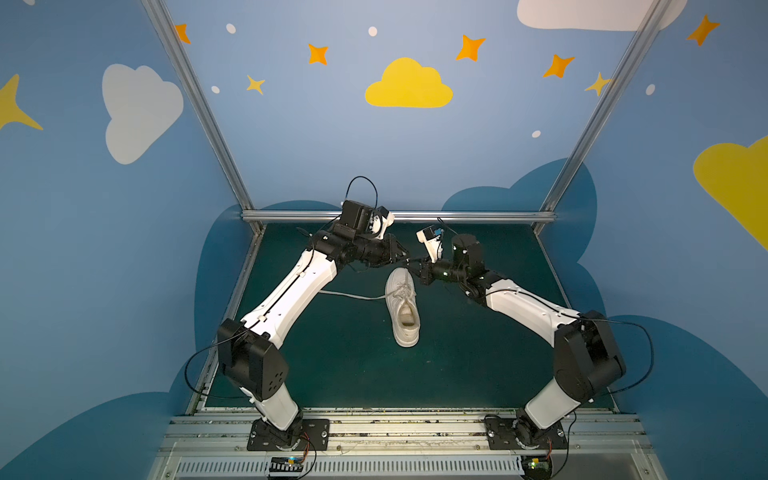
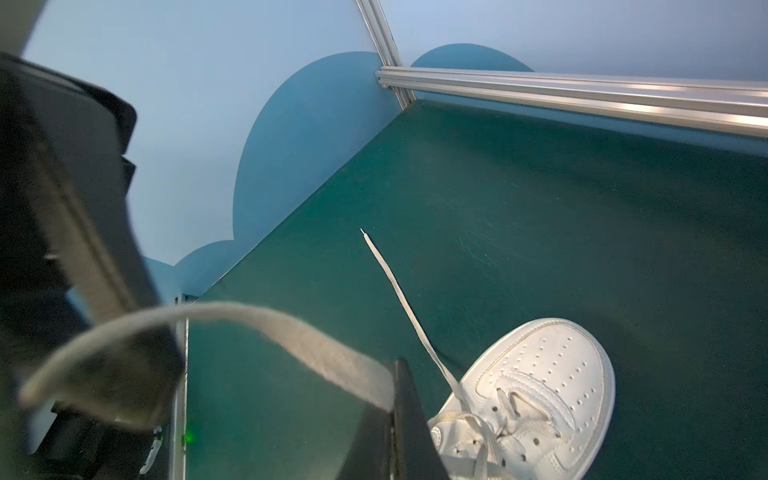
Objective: Tie the shoes
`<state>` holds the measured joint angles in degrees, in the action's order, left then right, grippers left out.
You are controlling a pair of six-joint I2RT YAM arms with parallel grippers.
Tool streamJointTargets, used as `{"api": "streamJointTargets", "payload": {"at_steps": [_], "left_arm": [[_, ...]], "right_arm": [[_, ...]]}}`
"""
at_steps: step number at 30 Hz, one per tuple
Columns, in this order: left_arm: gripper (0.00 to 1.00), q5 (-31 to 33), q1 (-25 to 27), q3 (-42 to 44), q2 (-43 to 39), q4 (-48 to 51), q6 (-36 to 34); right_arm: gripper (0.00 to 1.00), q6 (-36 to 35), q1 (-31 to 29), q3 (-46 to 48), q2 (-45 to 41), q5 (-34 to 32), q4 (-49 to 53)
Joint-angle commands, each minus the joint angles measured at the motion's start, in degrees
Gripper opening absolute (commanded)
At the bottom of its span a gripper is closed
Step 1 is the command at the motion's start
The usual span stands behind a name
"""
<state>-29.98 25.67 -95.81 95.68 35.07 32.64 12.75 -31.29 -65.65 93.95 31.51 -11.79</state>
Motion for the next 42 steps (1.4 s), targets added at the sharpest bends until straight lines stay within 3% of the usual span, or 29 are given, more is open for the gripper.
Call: {"api": "streamJointTargets", "payload": {"at_steps": [1,8,14,22,28,35,42], "left_arm": [[0.34,1.8,-1.8,1.1,-2.9,2.1,-3.5],[0.50,8.4,-7.4,6.7,-4.3,7.9,-13.1],[0.49,15.6,-8.9,13.8,-1.3,8.7,-20.8],[0.49,13.6,-7.2,21.7,2.9,-1.3,-37.5],[0.55,11.4,-7.2,18.6,7.4,-0.8,-49.2],[0.53,15.0,-6.6,13.9,14.4,2.8,-58.4],[0.48,21.8,-5.2,14.7,17.3,-1.6,-63.3]], "right_arm": [[0.02,-0.7,0.0,1.2,-2.3,-1.3,1.1],[0.00,-0.6,0.8,4.5,-4.9,-2.3,1.0],[0.00,-0.4,1.1,6.0,-6.1,-2.1,0.8],[0.00,-0.3,1.1,6.2,-6.5,-1.7,1.1],[0.00,0.1,1.5,6.1,-6.9,-1.8,1.7],[0.00,1.0,1.9,6.2,-7.2,-1.7,2.0],[0.00,1.7,2.3,6.2,-7.1,-1.1,2.3]]}}
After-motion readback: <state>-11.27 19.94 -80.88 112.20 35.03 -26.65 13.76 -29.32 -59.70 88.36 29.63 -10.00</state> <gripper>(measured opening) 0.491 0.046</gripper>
